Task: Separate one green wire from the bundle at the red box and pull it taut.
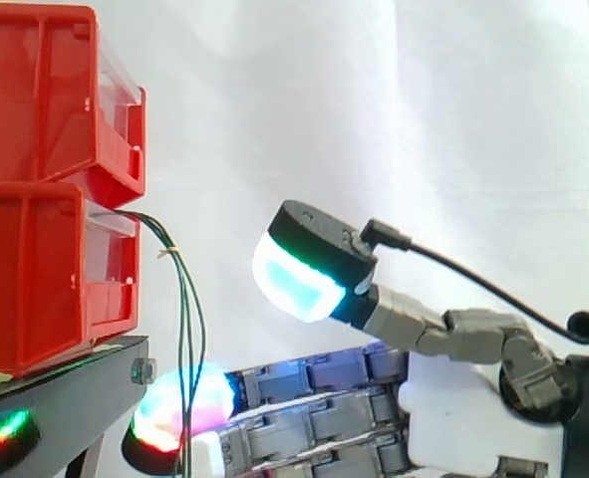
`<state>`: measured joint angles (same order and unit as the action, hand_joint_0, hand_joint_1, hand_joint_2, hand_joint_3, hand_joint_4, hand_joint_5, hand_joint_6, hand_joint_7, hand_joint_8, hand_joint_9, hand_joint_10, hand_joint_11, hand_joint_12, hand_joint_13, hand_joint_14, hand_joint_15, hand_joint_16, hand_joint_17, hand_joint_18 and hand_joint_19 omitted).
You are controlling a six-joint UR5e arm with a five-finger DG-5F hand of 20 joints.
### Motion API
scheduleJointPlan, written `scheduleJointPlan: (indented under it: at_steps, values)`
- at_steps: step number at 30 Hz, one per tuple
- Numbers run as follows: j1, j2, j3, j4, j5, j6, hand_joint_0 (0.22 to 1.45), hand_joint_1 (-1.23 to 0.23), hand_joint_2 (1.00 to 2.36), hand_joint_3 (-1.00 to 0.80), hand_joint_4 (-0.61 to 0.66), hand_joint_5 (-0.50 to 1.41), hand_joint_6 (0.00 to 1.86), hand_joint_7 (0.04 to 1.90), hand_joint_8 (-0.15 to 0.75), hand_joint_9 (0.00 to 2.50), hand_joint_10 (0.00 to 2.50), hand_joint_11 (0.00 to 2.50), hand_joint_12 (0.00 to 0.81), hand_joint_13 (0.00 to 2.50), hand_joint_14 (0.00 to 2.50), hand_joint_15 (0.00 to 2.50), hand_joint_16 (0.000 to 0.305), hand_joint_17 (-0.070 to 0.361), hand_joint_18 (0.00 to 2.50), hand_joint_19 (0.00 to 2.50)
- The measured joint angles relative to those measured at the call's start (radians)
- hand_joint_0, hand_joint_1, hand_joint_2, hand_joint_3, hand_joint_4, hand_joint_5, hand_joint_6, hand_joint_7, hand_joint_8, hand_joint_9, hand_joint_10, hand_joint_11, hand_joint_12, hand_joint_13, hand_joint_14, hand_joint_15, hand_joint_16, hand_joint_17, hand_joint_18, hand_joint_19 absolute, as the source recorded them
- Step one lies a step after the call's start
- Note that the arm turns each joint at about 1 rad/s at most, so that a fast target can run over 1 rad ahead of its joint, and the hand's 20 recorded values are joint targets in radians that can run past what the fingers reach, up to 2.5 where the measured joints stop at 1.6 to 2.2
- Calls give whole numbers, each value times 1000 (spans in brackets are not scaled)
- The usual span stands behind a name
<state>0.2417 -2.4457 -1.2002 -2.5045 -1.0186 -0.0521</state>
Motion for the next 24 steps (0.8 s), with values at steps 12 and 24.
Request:
scheduleJointPlan:
  at_steps: [12, 24]
  values:
    - [6, -16, 12, 25, 22, -33, 474, -489, 1000, -500, 217, -176, 503, 820, 315, 1024, 12, 360, 408, 754, 10, 270, 59, 132, 574, 322]
    - [19, -84, 89, 33, 29, -21, 479, -486, 1000, -500, 217, -176, 503, 824, 318, 1060, 12, 380, 406, 856, 11, 298, 57, 129, 646, 337]
